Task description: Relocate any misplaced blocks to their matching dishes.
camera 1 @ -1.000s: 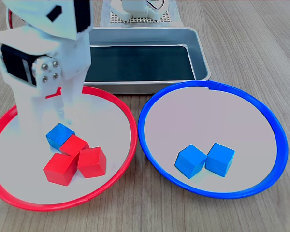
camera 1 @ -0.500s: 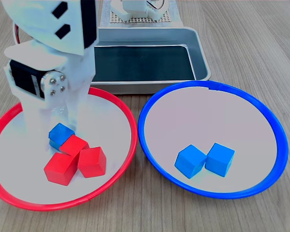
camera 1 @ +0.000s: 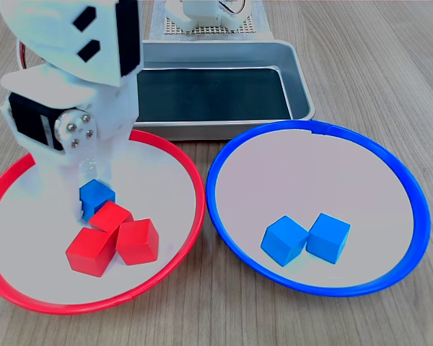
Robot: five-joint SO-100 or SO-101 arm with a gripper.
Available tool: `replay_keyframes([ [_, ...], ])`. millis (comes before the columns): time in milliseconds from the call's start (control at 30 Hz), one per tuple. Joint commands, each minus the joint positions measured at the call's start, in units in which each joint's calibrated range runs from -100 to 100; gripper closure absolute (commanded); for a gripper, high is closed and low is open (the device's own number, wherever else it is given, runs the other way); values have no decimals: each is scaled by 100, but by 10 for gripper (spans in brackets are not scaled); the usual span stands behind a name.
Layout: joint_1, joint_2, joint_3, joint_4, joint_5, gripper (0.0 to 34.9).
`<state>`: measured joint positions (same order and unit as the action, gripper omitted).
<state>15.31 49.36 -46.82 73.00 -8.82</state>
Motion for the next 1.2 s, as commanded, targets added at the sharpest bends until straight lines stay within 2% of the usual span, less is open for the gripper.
replay_keyframes([
  [0, 45, -130, -83, -49, 34, 320],
  [200, 36, -676, 345, -41, 112, 346],
  [533, -20, -2032, 636, -24, 640, 346],
  [633, -293, -2245, 609, -173, 987, 343],
  [900, -1451, -1972, 554, -849, 1915, 346],
  [1167, -2289, -1989, 1164, -849, 2554, 346],
])
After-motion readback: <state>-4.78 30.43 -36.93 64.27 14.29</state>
